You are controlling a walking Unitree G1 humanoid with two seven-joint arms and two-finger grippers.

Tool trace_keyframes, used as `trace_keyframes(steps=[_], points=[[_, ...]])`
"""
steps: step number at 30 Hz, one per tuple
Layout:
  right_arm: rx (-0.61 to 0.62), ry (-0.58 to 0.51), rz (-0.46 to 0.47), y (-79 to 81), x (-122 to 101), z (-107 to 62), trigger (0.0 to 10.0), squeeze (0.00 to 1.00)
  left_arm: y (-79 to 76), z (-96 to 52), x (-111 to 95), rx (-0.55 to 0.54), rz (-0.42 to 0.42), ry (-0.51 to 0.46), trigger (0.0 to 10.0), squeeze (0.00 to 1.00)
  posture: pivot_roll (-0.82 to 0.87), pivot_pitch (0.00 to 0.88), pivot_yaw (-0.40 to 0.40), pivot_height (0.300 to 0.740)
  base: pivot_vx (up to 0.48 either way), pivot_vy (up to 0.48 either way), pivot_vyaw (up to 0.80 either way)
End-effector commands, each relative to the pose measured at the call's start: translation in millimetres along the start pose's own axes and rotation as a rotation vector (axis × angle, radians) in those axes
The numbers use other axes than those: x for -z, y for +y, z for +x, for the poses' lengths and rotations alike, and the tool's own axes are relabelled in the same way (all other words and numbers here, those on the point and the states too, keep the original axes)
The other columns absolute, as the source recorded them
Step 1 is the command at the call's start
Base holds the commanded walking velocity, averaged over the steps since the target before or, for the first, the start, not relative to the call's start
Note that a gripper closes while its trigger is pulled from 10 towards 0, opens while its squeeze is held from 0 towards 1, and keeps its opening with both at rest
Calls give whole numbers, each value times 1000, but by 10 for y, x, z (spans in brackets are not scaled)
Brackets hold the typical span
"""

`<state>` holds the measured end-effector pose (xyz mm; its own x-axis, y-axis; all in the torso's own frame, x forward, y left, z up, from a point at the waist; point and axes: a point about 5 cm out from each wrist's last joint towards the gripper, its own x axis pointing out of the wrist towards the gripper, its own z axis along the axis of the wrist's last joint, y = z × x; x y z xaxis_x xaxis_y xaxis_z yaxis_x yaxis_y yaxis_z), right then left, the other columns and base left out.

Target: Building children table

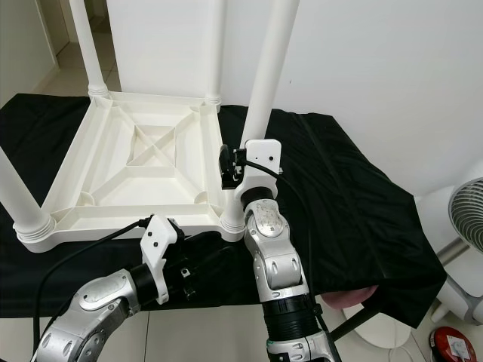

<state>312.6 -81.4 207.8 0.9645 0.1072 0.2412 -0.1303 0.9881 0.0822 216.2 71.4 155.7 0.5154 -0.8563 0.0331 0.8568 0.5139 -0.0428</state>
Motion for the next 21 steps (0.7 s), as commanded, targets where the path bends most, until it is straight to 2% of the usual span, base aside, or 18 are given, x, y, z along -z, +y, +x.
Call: trace_keyframes(steps=[1, 5, 11, 19, 21], points=[[32, 9, 16, -59, -7, 35, 10000, 0, -8, 28, -28, -28, 2, -2, 10000, 0, 18, 0, -117, 740, 0, 0, 0], [106, 84, 250, -142, 90, 45, 10000, 0, -14, 60, -53, -17, 1, -9, 10000, 0, 12, 0, -115, 740, 0, 0, 0], [141, 119, 325, -220, 157, 46, 10000, 0, -30, 91, -67, -7, -2, -16, 10000, 0, 8, 0, -112, 740, 0, 0, 0], [127, 124, 347, -213, 169, 46, 10000, 0, -27, 112, -95, -5, 3, -26, 10000, 0, 7, 0, -110, 740, 0, 0, 0], [109, 142, 456, -181, 190, 48, 10000, 0, -26, 136, -119, -6, 13, -30, 10000, 0, 7, 0, -109, 740, 0, 0, 0]])
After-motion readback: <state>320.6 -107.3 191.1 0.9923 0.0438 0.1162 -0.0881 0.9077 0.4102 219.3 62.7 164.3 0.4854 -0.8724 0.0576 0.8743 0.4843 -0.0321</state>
